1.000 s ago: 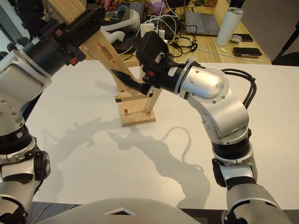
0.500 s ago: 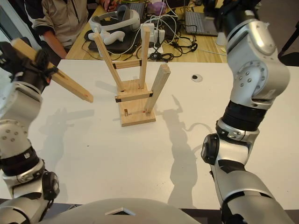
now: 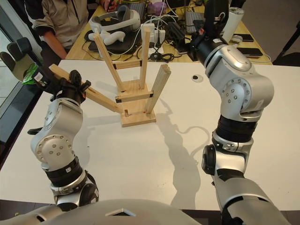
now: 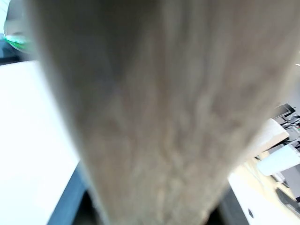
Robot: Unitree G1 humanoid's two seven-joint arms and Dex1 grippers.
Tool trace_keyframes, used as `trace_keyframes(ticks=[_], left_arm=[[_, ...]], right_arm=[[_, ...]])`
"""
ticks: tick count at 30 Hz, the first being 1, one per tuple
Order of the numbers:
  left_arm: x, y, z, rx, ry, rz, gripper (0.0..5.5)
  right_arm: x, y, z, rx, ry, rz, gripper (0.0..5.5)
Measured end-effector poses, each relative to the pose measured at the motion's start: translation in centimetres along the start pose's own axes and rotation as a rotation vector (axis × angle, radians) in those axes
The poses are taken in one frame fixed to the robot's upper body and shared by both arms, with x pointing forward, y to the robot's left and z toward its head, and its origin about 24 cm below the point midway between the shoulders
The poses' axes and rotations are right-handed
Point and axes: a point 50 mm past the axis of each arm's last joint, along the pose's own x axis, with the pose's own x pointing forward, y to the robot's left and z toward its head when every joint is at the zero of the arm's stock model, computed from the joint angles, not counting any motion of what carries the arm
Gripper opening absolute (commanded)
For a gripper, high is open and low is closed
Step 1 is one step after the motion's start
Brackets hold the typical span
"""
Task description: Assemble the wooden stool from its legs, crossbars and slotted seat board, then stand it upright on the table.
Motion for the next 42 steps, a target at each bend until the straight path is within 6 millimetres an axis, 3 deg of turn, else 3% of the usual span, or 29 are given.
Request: trace_keyframes(ticks=[14, 17, 20, 23, 27, 34, 38, 42], left_arm=[[1.2, -0.7, -2.2, 0.093, 0.009, -0.026, 1.03], [1.4, -0.4, -2.5, 0.091, 0.020, -0.006, 1.03], [1.5, -0.3, -2.6, 0.077, 0.018, -0.001, 1.03], [1.7, -0.2, -3.0, 0.077, 0.037, 0.004, 1.03], [1.8, -0.2, -3.1, 0.077, 0.040, 0.008, 1.03], [0.5, -0.7, -3.4, 0.192, 0.016, -0.041, 1.03], [0.5, 0.5, -2.8, 0.283, -0.012, -0.119, 1.03], [1.3, 2.7, -1.3, 0.399, -0.053, -0.139, 1.03]], right_arm=[[-0.2, 0.2, 0.1, 0.085, -0.047, 0.015, 4.34], [-1.3, -0.9, -1.8, 0.219, -0.062, -0.026, 4.34], [-3.2, -4.2, -4.8, 0.367, -0.105, -0.261, 4.34], [-4.6, -5.4, -7.0, 0.321, -0.107, -0.393, 4.34], [-5.6, -5.1, -8.8, 0.409, -0.092, -0.330, 4.34], [-5.8, -2.9, -9.2, 0.514, -0.115, -0.292, 4.34], [-6.0, -1.0, -10.0, 0.600, -0.099, -0.270, 4.34], [-5.6, -1.1, -9.4, 0.620, -0.116, -0.265, 4.34]])
